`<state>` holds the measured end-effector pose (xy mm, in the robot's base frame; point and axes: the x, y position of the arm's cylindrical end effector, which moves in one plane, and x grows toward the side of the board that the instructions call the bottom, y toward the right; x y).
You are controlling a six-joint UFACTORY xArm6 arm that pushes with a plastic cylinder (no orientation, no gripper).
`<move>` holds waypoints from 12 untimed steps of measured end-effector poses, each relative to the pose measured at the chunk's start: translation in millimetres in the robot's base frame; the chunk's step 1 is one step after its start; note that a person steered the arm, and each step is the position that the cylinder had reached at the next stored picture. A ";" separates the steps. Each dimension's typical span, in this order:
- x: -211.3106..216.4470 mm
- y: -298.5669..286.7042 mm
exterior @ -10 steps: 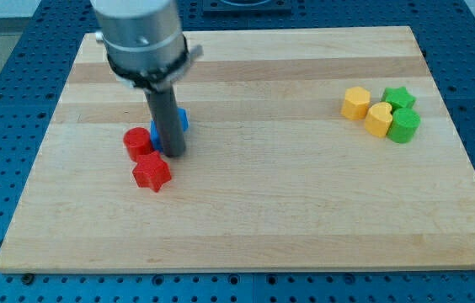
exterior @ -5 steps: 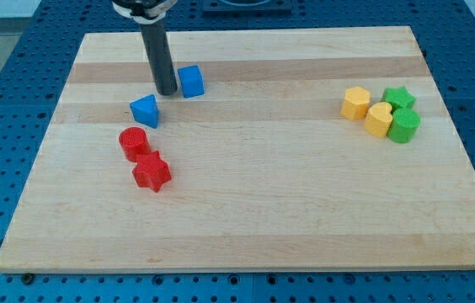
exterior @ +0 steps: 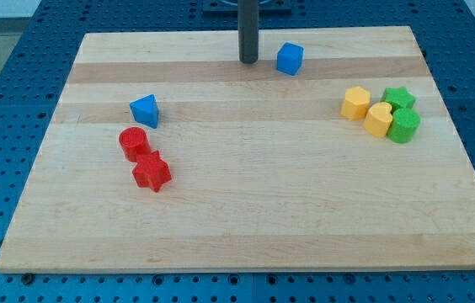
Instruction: Move the blue cube to the top right corner of the board
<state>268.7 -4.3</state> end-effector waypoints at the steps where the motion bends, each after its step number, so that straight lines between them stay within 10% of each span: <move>1: 5.0 0.0; 12: -29.6 168.1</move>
